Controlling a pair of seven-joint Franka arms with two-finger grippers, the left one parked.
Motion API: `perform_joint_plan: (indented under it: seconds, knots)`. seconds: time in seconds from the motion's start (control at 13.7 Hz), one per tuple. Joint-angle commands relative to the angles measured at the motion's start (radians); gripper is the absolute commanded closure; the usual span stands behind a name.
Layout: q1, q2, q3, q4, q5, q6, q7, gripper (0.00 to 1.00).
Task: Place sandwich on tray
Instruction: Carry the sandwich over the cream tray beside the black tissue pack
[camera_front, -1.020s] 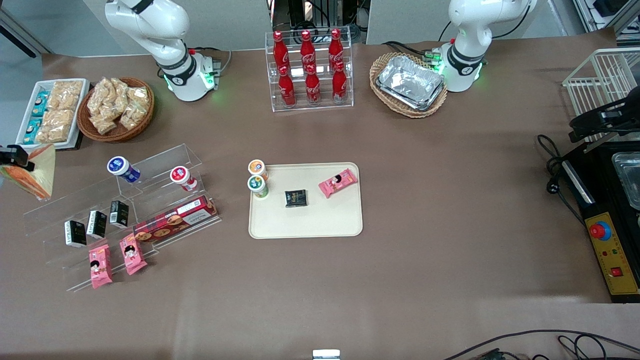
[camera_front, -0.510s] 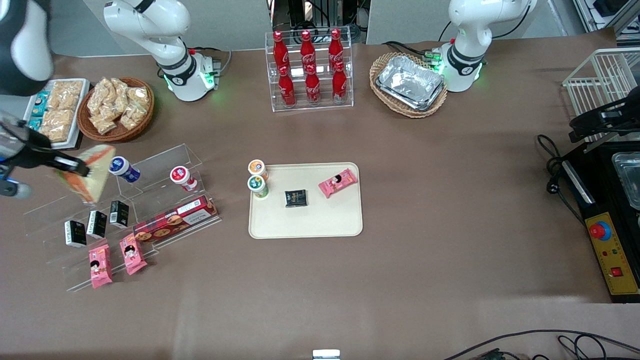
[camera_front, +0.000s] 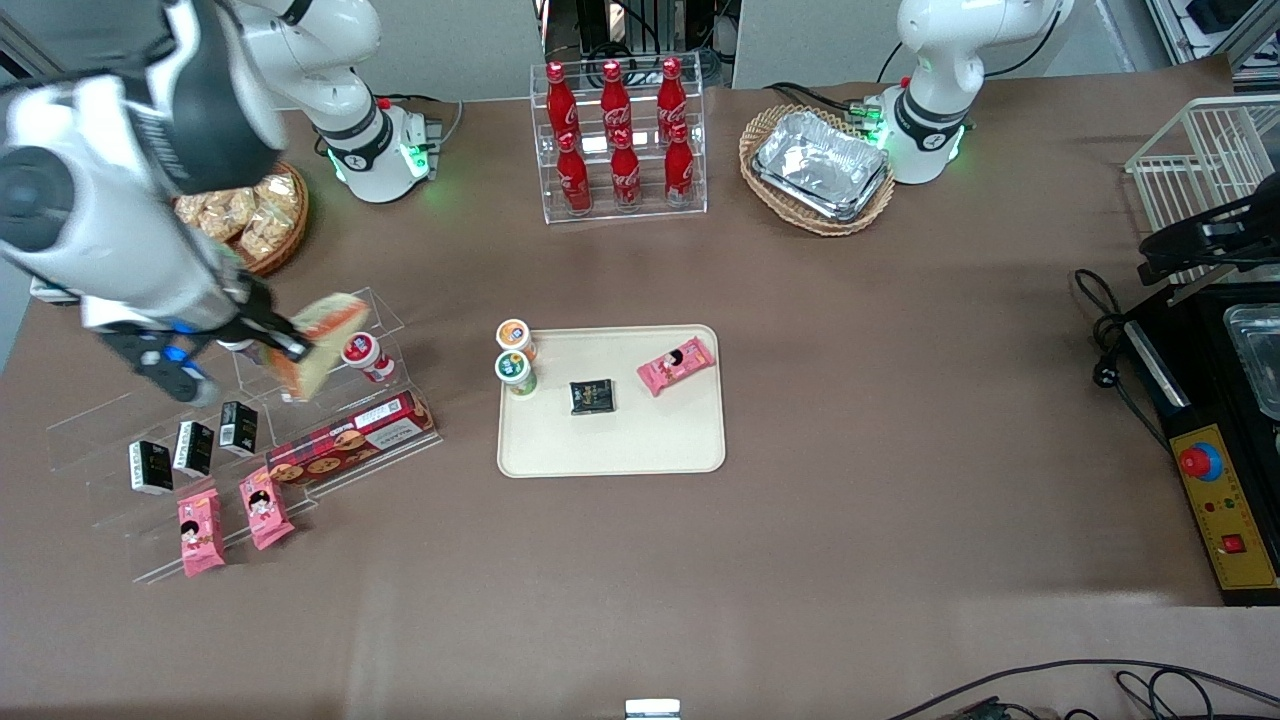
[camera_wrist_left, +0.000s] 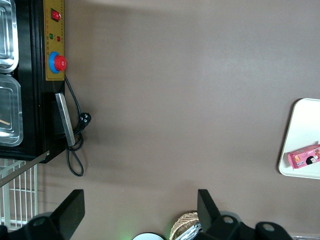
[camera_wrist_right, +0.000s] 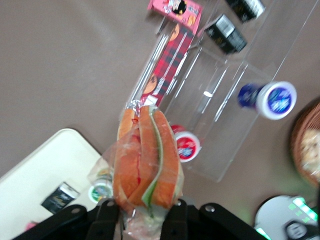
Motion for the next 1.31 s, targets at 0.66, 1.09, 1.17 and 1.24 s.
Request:
perform_joint_plan:
  seconds: [0.66, 1.09, 1.17, 1.24]
  knots:
    - [0.319, 0.273, -0.008, 0.04, 0.045, 0.324, 0.999, 0.72]
    - [0.385, 0.399, -0.008, 0.04, 0.059, 0.533, 1.253, 0.72]
    - [0.391, 0.414, -0.008, 0.041, 0.059, 0.559, 1.27, 0.72]
    - [0.393, 0.431, -0.008, 0.041, 0.057, 0.582, 1.281, 0.72]
